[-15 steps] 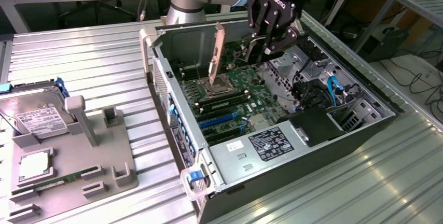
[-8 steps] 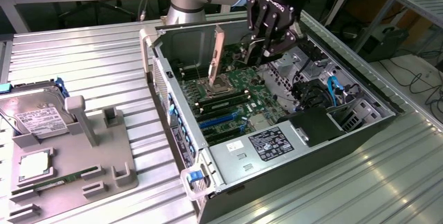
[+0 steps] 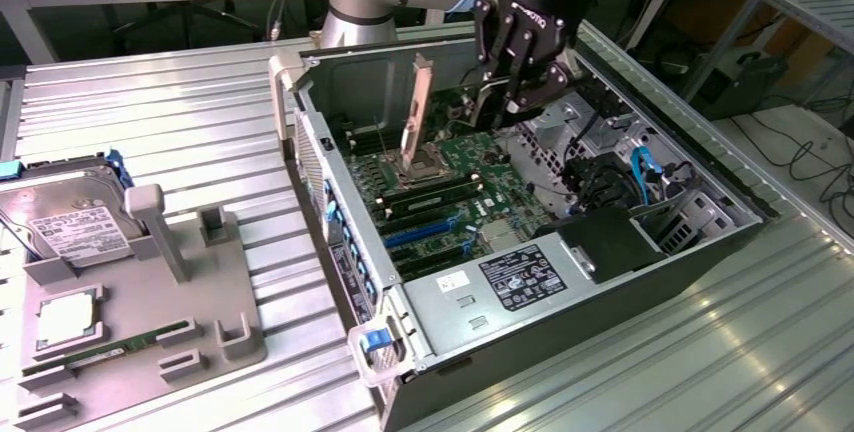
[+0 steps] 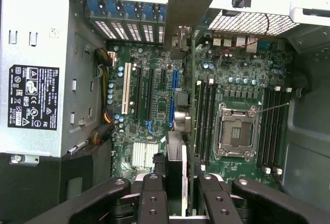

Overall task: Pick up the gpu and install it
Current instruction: 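Insert the gpu into the slot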

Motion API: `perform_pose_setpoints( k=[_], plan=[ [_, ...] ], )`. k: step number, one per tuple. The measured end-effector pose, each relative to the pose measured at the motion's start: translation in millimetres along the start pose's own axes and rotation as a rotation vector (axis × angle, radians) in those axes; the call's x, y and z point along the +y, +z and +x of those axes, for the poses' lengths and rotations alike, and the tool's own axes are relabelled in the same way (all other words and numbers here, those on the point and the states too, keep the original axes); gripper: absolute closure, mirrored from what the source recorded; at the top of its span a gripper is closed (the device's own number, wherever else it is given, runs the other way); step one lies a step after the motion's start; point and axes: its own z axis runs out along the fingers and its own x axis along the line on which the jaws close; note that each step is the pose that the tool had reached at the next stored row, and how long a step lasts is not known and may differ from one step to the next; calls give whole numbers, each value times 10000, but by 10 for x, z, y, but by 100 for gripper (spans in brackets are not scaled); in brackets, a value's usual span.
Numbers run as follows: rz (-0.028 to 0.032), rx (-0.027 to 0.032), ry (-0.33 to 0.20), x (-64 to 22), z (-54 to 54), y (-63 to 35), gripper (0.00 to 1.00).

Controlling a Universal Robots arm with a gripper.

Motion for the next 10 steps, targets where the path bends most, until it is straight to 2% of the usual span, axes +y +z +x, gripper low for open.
perform_pose_setpoints(
  k=[10],
  plan=[
    [0,-1,0,-3,1,72,72]
  ],
)
